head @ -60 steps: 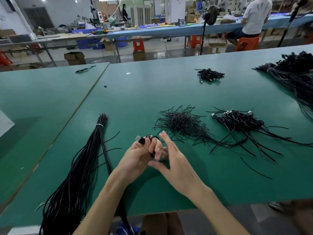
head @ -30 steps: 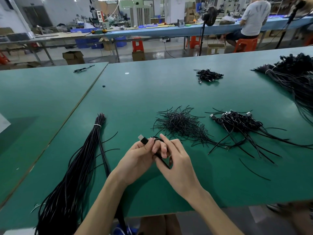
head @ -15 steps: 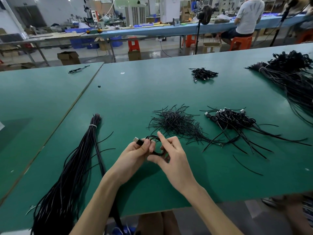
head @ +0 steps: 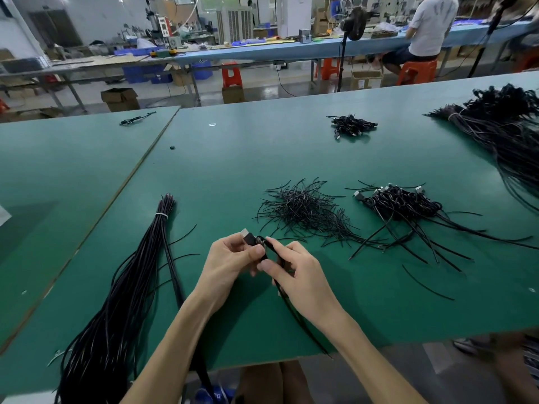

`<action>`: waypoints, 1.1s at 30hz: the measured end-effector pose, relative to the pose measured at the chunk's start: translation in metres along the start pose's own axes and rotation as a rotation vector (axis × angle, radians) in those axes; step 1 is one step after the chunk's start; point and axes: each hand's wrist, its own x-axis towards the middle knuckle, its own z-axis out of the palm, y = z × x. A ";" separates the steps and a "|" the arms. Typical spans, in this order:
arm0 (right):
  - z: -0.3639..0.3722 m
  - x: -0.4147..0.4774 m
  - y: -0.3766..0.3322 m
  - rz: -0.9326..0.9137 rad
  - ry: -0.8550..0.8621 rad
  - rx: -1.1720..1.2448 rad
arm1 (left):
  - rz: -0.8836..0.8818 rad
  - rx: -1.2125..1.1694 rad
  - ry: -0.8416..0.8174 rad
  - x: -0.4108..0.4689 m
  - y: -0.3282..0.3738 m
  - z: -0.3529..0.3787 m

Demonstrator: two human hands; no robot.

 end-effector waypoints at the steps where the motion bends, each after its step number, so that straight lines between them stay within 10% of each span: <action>1: 0.000 0.000 0.000 0.007 -0.012 0.019 | -0.004 -0.012 0.008 0.001 0.000 0.000; 33: 0.003 0.001 0.001 -0.117 0.110 -0.187 | 0.019 0.078 -0.037 -0.003 0.000 0.008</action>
